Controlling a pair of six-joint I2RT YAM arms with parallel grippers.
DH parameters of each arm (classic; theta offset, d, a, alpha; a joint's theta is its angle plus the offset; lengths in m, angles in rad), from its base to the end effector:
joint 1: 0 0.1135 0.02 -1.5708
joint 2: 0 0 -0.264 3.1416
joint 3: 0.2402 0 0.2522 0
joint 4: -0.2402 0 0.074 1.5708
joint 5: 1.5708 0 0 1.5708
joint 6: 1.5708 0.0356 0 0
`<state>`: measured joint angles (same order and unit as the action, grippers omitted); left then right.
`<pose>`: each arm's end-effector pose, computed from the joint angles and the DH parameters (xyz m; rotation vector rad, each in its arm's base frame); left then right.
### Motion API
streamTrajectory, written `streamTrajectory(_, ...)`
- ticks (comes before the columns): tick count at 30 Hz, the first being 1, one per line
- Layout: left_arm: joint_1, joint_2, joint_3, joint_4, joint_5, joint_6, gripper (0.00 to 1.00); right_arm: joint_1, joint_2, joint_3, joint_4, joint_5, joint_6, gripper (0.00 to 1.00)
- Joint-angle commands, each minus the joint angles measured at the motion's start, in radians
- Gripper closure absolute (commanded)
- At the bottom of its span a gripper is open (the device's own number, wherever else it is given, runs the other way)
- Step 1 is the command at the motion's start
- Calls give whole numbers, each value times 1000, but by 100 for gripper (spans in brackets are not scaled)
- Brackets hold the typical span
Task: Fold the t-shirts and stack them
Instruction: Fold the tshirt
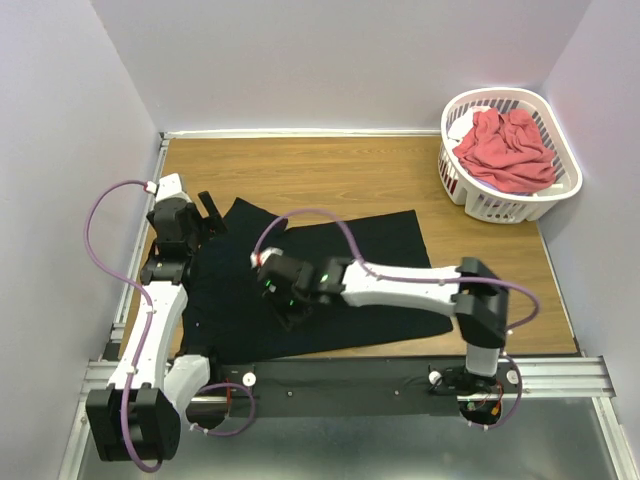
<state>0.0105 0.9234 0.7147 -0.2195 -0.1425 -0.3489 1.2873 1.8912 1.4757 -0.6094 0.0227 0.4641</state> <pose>0.2122 0.0073 0.2867 -0.4462 1.9446 -0.0755 0.1150 0.3919 0.2264 -1.0801 2.4958 0.5649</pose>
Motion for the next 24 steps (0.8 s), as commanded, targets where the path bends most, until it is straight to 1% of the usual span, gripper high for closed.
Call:
streamTrajectory(1,-4,87,21,-15,-29,-12,2,-170,-124,-6,-58,118,-76,47)
streamTrajectory(2,-3,141,28,-32,-37,-25,2,-216,-159,-20,-58,123,-106,47)
streamTrajectory(3,-1,167,35,-38,-42,-30,4,-309,-179,-47,-56,128,-125,47)
streamTrajectory(4,8,214,45,-41,-48,-35,7,-356,-190,-57,-56,138,-165,47)
streamTrajectory(6,29,258,45,-43,-42,-38,9,-445,-202,-68,-56,157,-208,46)
streamTrajectory(7,58,288,40,-41,-23,-36,10,-527,-196,-78,-43,158,-247,46)
streamTrajectory(9,97,313,35,-31,6,-32,11,-618,-176,-81,-26,123,-275,46)
streamTrajectory(10,112,333,37,-29,27,-32,12,-707,-164,-86,8,85,-288,46)
streamTrajectory(12,143,350,38,-18,37,-30,12,-787,-139,-87,42,39,-292,46)
streamTrajectory(14,151,393,54,-15,40,-33,13,-899,-54,-68,80,10,-295,46)
streamTrajectory(15,151,393,54,-15,40,-33,13,-899,-53,-55,85,3,-298,46)
streamTrajectory(19,160,451,75,-15,34,-22,13,-979,72,6,91,17,-318,46)
streamTrajectory(24,160,466,74,-17,34,-19,12,-1049,135,38,96,48,-317,46)
